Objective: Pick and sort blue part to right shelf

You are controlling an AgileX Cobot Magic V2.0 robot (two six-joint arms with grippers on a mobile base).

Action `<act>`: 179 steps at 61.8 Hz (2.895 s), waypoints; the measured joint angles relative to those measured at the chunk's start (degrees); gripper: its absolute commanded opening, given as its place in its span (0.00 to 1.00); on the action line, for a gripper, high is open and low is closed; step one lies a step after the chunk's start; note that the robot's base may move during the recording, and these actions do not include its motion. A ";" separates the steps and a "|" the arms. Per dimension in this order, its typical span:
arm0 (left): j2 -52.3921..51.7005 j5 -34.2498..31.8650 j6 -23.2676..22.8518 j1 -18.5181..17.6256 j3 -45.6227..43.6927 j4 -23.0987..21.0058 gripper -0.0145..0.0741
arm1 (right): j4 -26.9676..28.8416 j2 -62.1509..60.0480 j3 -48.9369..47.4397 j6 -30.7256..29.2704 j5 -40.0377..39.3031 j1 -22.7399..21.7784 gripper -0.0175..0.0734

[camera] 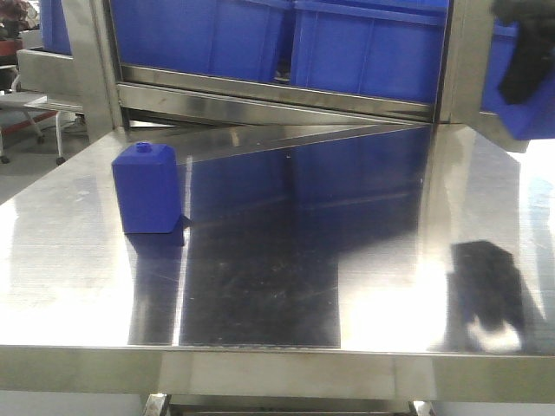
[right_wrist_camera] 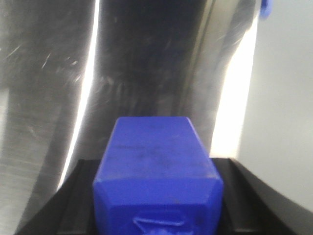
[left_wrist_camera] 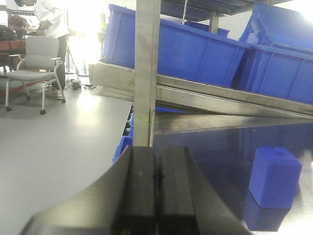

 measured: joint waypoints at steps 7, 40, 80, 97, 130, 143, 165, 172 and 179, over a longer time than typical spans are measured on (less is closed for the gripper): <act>0.00 0.00 0.00 0.00 0.00 0.00 0.30 | 0.88 -6.02 7.60 -3.44 -7.73 -3.17 0.65; 0.00 0.00 0.00 0.00 0.00 0.00 0.30 | 1.11 -37.80 33.80 -4.30 -31.56 -6.19 0.65; 0.00 0.00 0.00 0.00 0.00 0.00 0.30 | 0.55 -66.42 37.62 -1.50 -26.03 -6.19 0.65; 0.00 0.00 0.00 0.00 0.00 0.00 0.30 | 0.55 -66.42 37.71 -1.50 -25.93 -6.19 0.65; 0.00 0.00 0.00 0.00 0.00 0.00 0.30 | 0.55 -66.42 37.71 -1.46 -25.72 -6.19 0.65; 0.00 0.00 0.00 0.00 0.00 0.00 0.30 | 0.55 -66.42 37.71 -1.46 -25.72 -6.19 0.65; 2.21 0.00 0.00 -0.20 -0.54 3.81 0.30 | 0.55 -66.42 37.71 -1.37 -25.72 -6.19 0.65; 6.73 0.00 -2.31 -0.20 -3.46 4.12 0.30 | 0.55 -66.42 37.71 -1.37 -25.72 -6.19 0.65; 11.68 0.00 -6.95 -0.20 -7.93 4.60 0.30 | 0.55 -66.42 37.71 -1.37 -25.72 -6.19 0.65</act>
